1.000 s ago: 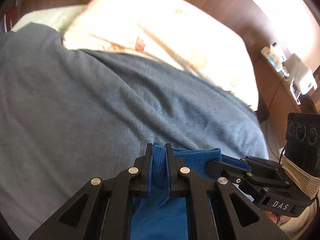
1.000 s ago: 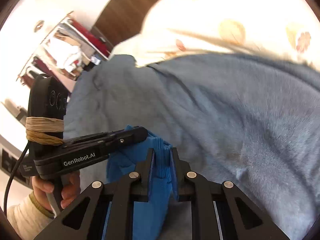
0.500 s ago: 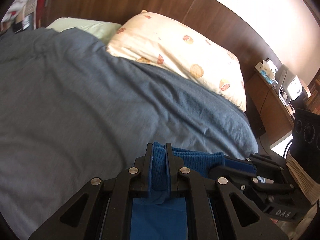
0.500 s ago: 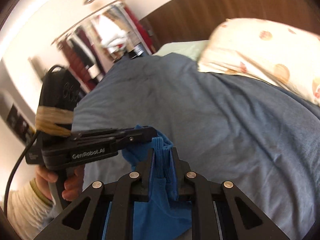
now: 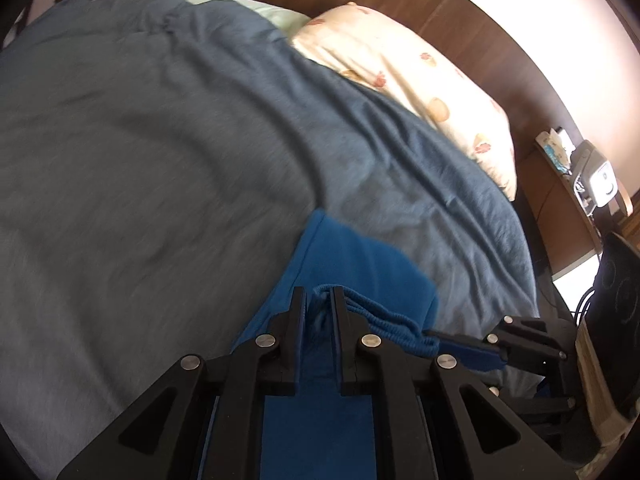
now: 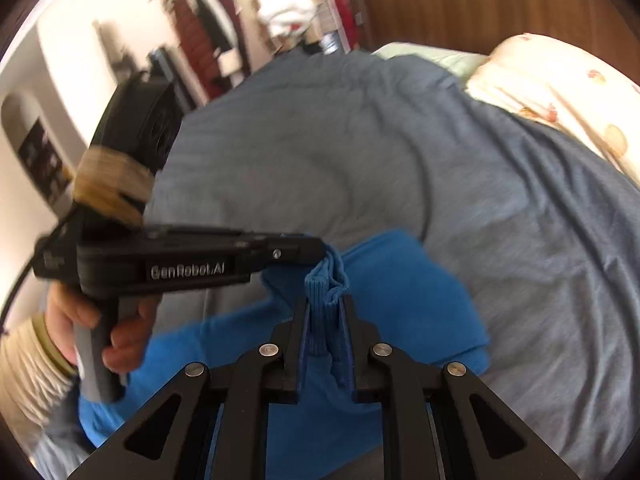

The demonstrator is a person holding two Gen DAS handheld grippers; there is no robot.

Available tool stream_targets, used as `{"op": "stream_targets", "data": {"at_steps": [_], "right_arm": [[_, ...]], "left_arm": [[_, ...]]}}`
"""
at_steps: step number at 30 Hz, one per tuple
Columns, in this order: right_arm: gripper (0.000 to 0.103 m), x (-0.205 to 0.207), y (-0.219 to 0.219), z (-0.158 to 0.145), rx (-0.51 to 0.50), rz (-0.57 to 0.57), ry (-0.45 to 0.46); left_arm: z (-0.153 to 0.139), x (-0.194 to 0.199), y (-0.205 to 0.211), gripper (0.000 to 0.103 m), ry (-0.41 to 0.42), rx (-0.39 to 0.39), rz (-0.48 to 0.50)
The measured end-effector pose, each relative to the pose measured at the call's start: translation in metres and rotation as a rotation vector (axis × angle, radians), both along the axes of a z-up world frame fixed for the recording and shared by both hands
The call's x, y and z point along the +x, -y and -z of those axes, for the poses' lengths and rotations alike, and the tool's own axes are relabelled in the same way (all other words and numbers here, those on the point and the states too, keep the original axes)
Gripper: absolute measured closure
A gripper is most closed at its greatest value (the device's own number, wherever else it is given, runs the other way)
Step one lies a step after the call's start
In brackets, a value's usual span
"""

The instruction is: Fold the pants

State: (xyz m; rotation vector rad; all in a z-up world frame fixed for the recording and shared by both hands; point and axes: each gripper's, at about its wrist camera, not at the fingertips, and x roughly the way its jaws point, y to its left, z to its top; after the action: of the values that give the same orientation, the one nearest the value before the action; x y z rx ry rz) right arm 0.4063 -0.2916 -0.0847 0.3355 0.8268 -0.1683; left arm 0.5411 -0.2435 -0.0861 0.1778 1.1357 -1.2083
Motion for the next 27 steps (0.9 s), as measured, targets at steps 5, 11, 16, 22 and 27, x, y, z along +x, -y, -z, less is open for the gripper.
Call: {"op": "stream_targets", "data": {"at_steps": [5, 11, 16, 22, 27], "right_arm": [[0.088, 0.002, -0.034, 0.014, -0.054, -0.117, -0.048], [0.087, -0.002, -0.064, 0.023, -0.123, -0.21, -0.082], [0.088, -0.01, -0.075, 0.032, -0.128, -0.267, -0.111], [0.093, -0.013, -0.094, 0.061, -0.074, -0.405, -0.205], [0.091, -0.025, -0.091, 0.049, -0.037, -0.397, -0.191]], "left_arm": [[0.001, 0.001, -0.04, 0.092, 0.017, 0.028, -0.065], [-0.004, -0.006, -0.076, 0.091, 0.021, 0.055, -0.136], [0.004, -0.022, -0.082, 0.078, -0.057, 0.055, -0.146], [0.015, -0.03, -0.076, 0.068, -0.1, 0.06, -0.205], [0.005, -0.038, -0.065, 0.068, -0.055, 0.066, -0.185]]}}
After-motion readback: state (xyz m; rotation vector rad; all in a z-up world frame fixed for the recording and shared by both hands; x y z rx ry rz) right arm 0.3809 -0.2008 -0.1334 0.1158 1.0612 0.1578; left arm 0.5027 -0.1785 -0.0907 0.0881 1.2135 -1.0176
